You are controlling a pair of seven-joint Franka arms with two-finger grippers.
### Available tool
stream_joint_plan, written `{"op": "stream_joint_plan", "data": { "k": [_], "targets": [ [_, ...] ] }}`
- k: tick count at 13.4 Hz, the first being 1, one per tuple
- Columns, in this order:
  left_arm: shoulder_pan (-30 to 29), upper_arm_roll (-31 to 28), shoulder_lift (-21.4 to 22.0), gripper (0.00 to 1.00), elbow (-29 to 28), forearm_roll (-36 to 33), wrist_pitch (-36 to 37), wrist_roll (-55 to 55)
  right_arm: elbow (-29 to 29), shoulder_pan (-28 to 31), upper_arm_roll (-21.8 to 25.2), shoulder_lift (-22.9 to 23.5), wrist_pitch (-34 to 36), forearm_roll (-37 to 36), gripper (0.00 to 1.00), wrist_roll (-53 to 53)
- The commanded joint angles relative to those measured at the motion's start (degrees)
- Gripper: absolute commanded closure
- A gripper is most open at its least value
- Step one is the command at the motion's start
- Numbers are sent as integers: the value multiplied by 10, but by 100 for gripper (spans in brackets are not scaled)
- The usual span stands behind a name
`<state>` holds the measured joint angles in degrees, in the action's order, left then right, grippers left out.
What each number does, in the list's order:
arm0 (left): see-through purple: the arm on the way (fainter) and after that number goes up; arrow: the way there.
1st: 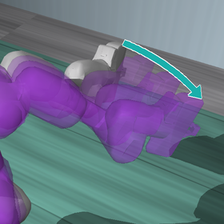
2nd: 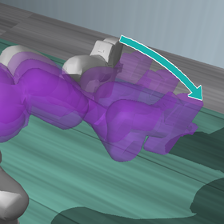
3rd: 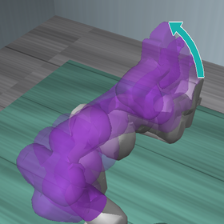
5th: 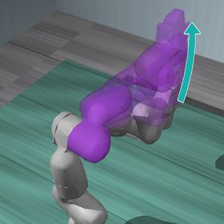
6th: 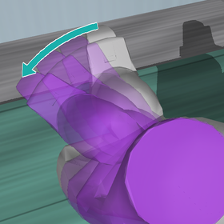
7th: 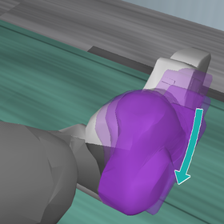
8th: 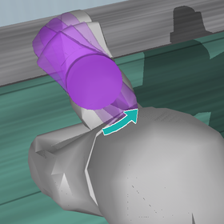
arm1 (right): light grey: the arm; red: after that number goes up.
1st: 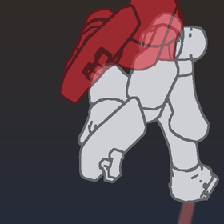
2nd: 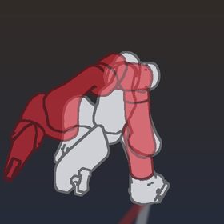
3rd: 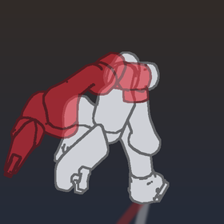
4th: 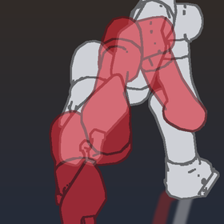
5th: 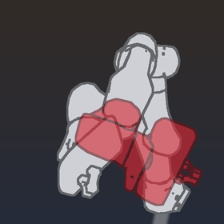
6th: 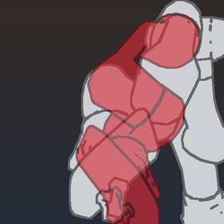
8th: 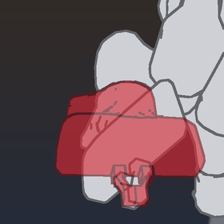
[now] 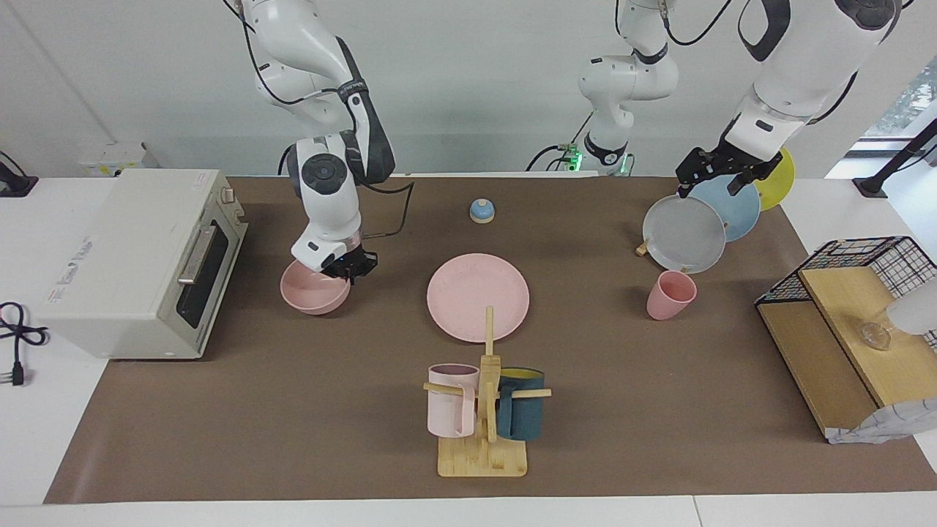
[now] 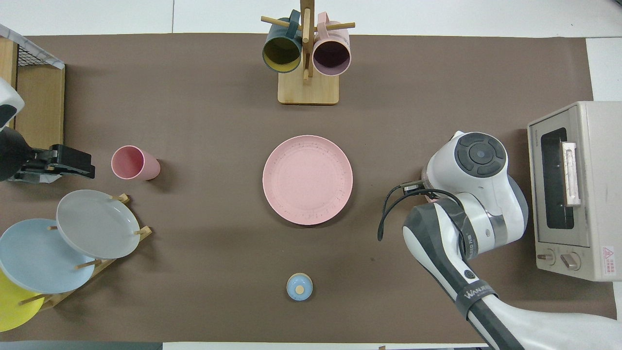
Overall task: Organize tableware
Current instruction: 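Carry the pink bowl with the right gripper over the pink plate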
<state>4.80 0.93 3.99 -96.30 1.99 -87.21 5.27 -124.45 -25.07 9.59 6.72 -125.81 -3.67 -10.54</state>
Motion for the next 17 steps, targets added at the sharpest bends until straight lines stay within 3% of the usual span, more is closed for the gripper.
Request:
{"op": "stream_joint_plan", "data": {
  "k": [1,5,8,10,12,17],
  "targets": [
    [-5,1,11,0,-6,-1,3,-3,64,-12,-4,15,66,-8,100,0],
    [-6,1,11,0,-6,-1,-2,-4,233,-77,-7,64,190,2,100,-53],
    [-6,0,11,0,-6,-1,-3,-4,405,-143,-22,177,280,3,100,-175],
    [-5,0,11,0,-7,-1,-11,-7,489,-153,-68,245,285,0,100,-234],
    [-5,0,10,0,-7,-1,-14,-6,513,-160,-101,272,253,-3,100,-302],
    [-6,0,1,0,-27,0,-59,-4,506,-190,-103,294,210,-22,100,-321]
  ]
}}
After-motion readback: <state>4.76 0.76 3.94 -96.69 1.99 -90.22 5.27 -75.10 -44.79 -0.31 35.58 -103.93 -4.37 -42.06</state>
